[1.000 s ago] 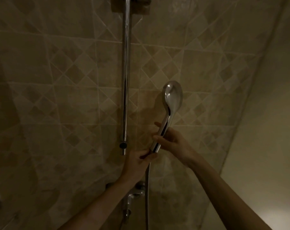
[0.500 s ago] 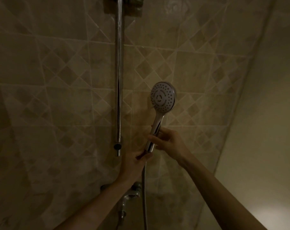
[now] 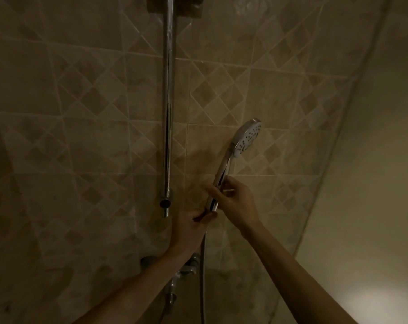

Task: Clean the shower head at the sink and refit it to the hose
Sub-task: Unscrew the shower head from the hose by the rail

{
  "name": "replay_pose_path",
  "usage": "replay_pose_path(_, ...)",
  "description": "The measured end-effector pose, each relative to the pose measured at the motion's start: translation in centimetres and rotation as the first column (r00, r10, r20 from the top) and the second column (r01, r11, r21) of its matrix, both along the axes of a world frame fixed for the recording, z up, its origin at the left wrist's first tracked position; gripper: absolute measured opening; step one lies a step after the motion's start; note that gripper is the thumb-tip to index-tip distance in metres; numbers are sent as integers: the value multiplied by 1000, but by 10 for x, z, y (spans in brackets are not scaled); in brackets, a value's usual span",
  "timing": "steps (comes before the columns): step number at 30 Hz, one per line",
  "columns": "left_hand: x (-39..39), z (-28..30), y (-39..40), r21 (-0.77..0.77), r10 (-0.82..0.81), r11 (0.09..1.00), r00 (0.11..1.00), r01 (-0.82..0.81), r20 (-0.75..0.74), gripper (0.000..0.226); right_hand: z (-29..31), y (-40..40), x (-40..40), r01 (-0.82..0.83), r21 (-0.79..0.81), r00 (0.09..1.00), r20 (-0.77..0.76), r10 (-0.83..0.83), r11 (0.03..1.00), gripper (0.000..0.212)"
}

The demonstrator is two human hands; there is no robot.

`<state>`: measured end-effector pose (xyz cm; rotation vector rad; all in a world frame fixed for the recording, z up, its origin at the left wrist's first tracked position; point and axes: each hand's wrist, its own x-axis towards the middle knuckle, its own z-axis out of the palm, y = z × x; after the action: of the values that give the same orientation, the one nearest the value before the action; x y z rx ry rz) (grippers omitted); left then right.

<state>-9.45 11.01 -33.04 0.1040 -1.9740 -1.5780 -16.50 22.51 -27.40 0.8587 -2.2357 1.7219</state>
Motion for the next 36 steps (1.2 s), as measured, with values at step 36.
replay_pose_path(36,2,13,2,16,-26,1000,998,27,-61,19,12,3,5,-80,-137,997,8,81,987,18)
